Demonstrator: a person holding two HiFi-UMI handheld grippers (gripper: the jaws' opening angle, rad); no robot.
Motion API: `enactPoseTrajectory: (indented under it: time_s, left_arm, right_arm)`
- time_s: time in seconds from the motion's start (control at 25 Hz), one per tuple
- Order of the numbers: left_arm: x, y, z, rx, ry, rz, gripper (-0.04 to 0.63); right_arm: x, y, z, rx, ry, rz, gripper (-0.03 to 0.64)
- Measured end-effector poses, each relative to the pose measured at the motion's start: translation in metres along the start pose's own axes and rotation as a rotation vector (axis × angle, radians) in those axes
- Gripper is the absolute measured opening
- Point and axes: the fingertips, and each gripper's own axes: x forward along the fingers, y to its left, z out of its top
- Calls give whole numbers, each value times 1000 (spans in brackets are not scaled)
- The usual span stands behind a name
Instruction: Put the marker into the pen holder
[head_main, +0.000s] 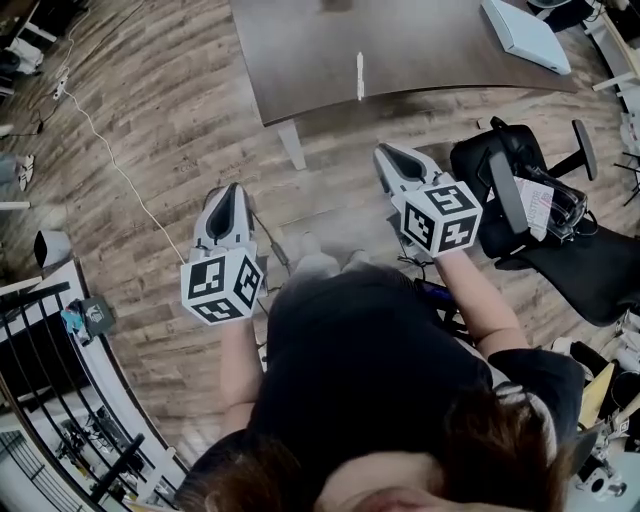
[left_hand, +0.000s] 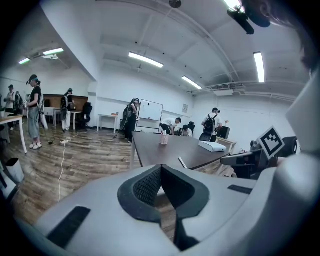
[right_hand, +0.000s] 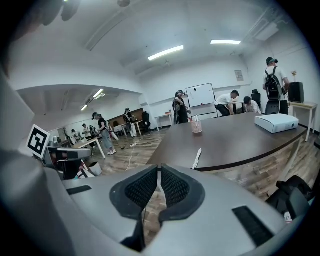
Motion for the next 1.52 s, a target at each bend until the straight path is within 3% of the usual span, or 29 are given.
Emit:
enactPoseTrajectory:
  time_s: [0.28,0.68,1.12,1.52]
  left_arm:
    - [0,37,4,1,6,10,28]
    - [16,75,3,5,37,-41,28]
    - [80,64,15,34,83,-94,28]
    - [192,44,38,80,142,-151,28]
  right_arm:
    - [41,14,9,-7,12,4,46]
    - [73,18,11,1,36,-84,84]
    - [104,-41,11,39,51,-180,117]
    - [158,-109,6,106,127,-199,118]
